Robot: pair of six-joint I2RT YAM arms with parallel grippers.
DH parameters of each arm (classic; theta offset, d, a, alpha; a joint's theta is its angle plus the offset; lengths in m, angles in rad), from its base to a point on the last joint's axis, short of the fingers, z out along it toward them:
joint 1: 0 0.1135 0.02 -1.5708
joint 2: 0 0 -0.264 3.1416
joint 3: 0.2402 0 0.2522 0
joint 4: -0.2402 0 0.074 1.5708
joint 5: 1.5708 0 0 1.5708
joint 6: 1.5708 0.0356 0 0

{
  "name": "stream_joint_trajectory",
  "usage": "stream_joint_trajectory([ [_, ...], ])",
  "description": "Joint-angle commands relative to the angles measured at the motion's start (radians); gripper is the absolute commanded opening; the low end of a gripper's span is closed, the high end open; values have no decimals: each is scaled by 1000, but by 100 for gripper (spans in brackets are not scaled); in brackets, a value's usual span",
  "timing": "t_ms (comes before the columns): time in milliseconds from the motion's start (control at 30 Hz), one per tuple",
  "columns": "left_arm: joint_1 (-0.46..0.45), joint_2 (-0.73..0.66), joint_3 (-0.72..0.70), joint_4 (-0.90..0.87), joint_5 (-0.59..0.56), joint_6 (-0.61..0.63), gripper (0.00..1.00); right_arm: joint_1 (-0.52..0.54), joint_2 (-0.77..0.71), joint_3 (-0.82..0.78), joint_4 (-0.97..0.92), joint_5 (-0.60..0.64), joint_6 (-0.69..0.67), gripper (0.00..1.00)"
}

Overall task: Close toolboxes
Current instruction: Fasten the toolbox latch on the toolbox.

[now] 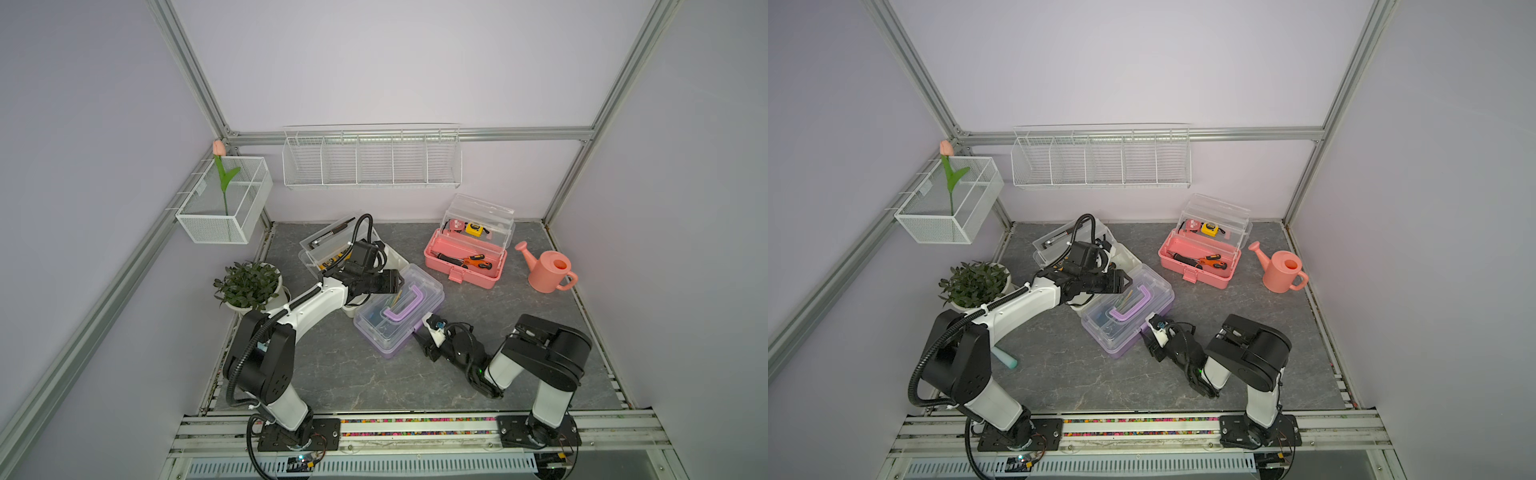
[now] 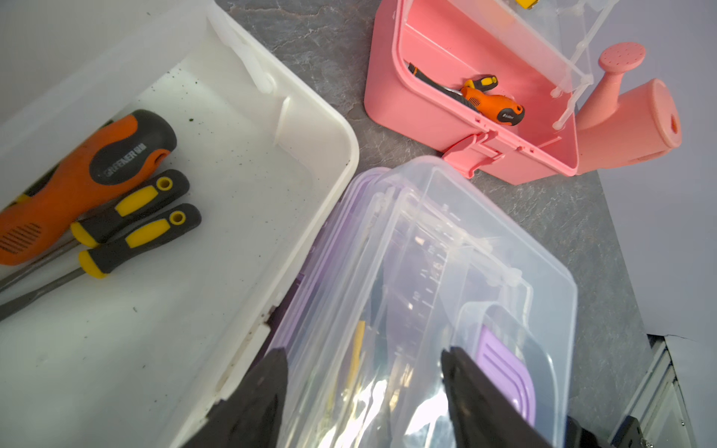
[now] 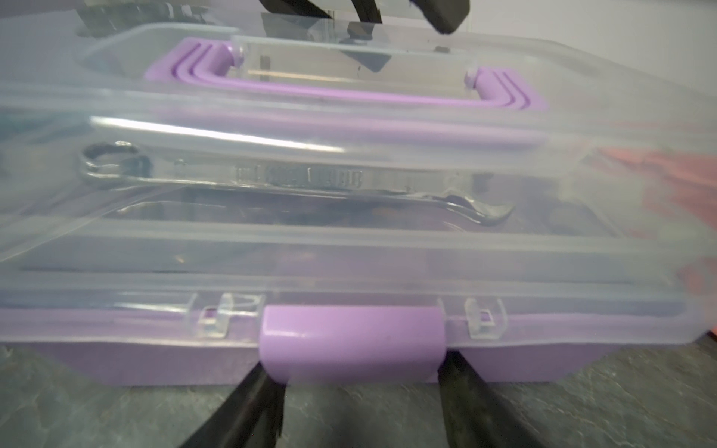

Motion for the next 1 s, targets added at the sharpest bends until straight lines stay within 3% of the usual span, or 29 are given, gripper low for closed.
stream_joint_trajectory([
  [0, -13, 31, -27, -33, 42, -9, 66, -1, -17, 33, 69, 23, 18, 57],
  [133, -13, 43, -27, -31, 41, -12, 66, 1, -24, 14, 69, 46, 27, 50],
  [667, -13, 66, -13, -44, 28, -11, 66, 14, -186, -93, 9, 76, 44, 47],
  [967, -17, 72, -14, -44, 32, -9, 66, 10, -209, -13, -127, 47, -12, 45],
])
